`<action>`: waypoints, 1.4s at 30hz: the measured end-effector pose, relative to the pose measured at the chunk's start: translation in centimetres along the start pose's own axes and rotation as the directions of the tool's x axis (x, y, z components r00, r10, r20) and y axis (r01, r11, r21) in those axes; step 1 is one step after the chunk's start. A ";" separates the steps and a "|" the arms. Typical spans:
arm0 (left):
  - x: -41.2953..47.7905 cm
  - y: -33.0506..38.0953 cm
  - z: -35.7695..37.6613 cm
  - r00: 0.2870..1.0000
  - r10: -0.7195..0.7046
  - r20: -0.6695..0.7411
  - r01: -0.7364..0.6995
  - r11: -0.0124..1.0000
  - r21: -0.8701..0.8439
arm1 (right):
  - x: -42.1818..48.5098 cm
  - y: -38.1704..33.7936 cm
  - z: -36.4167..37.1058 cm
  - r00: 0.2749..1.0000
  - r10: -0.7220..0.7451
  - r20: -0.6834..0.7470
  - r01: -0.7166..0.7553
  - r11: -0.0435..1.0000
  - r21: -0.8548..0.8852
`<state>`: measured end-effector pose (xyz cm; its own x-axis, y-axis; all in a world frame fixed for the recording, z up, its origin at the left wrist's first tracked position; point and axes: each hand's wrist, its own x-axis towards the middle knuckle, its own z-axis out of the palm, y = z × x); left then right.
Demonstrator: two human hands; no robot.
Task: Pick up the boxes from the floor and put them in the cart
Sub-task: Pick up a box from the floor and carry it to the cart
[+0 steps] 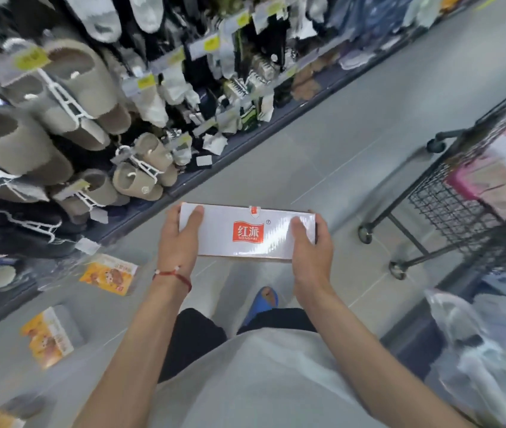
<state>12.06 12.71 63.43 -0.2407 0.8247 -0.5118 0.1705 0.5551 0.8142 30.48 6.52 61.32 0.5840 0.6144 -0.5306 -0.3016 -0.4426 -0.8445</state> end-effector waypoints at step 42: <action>-7.1 22.8 66.3 0.349 0.186 0.918 -0.705 0.698 0.127 | 30.0 -18.0 -37.4 0.502 0.345 -0.793 0.346 0.760 0.550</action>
<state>80.96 26.67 67.43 0.8251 0.4911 -0.2793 0.4100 -0.1805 0.8940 81.55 8.47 63.31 0.7866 -0.3623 -0.5000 -0.4419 0.2354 -0.8656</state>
